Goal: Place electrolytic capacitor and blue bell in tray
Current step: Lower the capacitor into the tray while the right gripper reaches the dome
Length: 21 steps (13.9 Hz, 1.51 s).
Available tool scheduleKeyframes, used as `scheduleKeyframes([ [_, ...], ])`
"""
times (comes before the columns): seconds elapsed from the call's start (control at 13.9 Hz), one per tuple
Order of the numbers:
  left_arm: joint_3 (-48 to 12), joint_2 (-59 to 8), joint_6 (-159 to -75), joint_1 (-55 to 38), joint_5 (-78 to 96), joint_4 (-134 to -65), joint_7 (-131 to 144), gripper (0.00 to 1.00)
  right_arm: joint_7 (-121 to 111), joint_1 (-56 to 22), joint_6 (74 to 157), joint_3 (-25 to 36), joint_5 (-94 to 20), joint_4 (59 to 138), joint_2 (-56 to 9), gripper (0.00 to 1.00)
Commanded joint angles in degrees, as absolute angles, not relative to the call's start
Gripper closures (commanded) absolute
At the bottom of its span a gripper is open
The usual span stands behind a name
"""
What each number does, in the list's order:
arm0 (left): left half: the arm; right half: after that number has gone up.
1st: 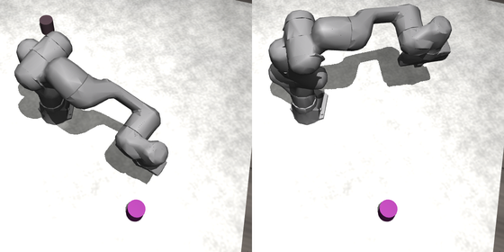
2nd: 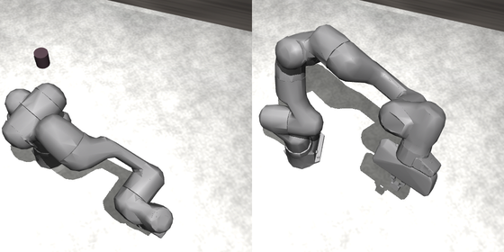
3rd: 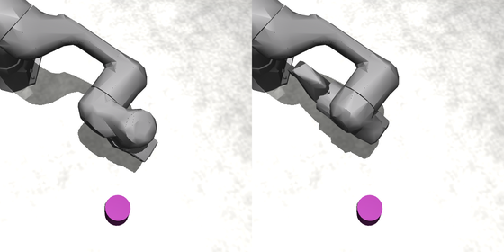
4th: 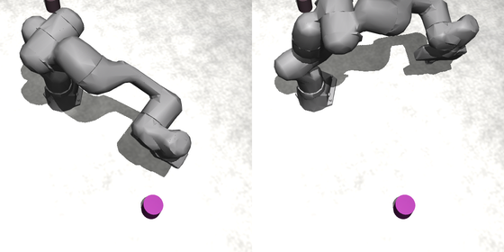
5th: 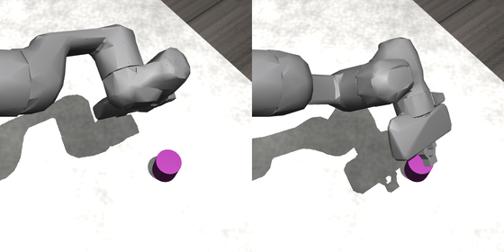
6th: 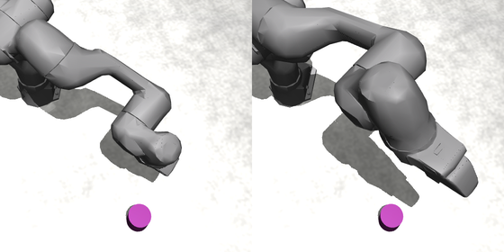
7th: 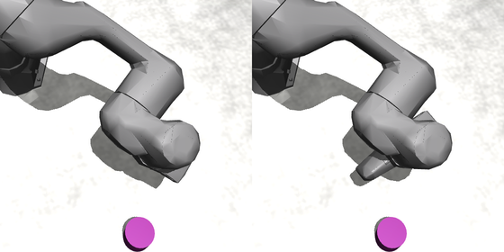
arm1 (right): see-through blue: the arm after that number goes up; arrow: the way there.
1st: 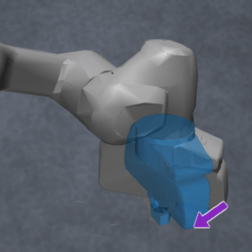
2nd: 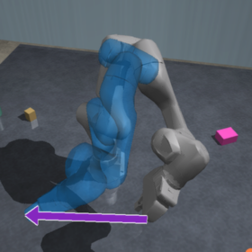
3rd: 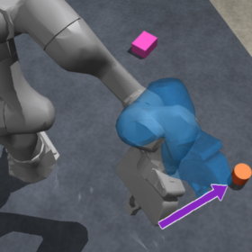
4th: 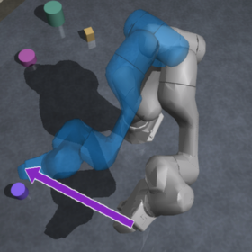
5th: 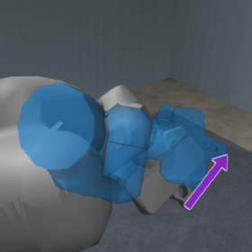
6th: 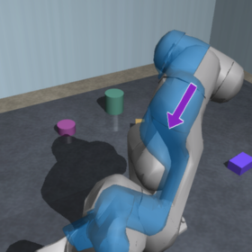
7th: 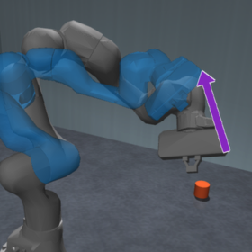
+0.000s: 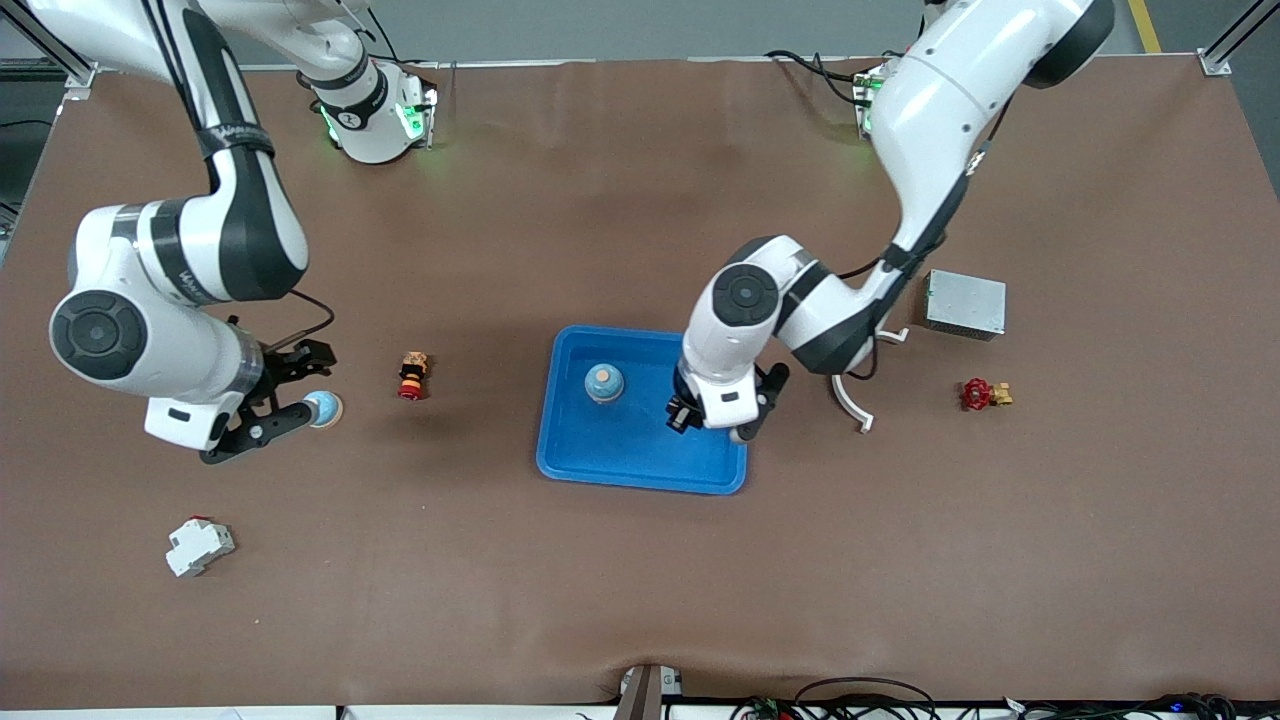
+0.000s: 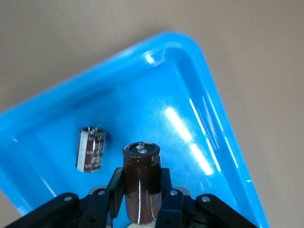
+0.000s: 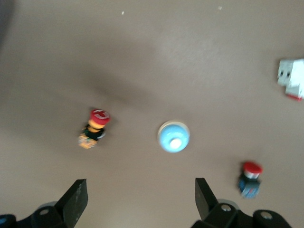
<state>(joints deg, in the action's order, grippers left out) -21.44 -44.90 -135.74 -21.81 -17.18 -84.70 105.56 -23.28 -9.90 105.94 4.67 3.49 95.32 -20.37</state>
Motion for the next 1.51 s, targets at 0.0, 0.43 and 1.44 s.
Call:
scheduleKeyframes([
  [0.0, -19.0, -47.6, -137.8, -25.0, -18.9, -82.9, 107.4, 1.00, -32.1, -4.8, 115.8, 3.5, 4.4, 103.0, -19.2, 0.00],
  [0.43, -18.5, -48.5, -137.8, -25.8, -19.8, -83.0, 107.0, 0.71, -37.0, -3.5, 127.3, 3.5, 4.3, 111.9, -19.2, 0.00],
  [1.44, -18.0, -33.9, -124.6, -20.9, -20.7, -82.9, 87.0, 0.00, -37.0, -3.7, 134.7, 3.5, 4.5, 119.4, -21.2, 0.00],
])
